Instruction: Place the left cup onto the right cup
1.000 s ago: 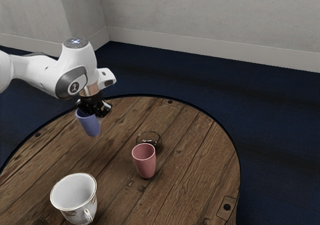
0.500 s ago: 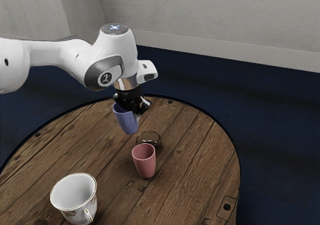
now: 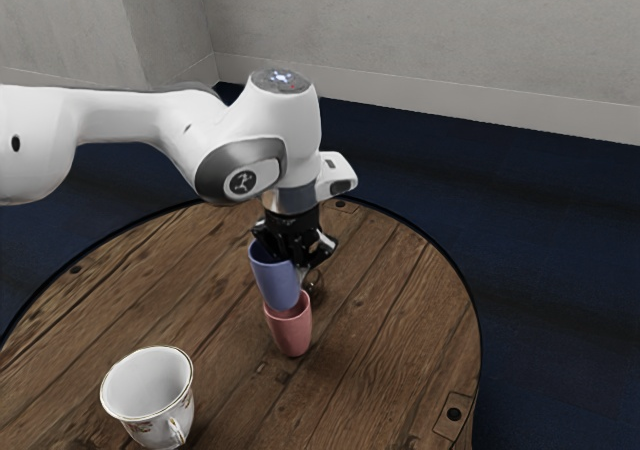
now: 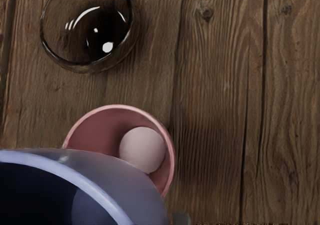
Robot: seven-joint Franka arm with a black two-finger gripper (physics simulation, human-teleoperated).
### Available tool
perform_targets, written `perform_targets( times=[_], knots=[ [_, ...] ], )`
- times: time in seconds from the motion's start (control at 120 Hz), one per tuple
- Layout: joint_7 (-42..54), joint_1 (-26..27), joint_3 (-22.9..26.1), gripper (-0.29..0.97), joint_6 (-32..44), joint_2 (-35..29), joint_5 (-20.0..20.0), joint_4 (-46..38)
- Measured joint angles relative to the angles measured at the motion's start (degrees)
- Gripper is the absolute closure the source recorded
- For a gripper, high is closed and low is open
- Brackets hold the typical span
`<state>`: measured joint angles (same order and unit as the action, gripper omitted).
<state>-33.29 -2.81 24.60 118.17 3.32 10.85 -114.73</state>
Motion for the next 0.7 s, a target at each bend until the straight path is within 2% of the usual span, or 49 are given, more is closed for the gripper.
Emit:
perform_targets(
  times=[0.475,0.7],
  knots=[
    [-8.2,-0.3,1.2,0.78,0.0,0.8,0.5,0.2],
    [-10.0,-0.7,0.7,0.78,0.7,1.8,2.2,0.8]
  ],
)
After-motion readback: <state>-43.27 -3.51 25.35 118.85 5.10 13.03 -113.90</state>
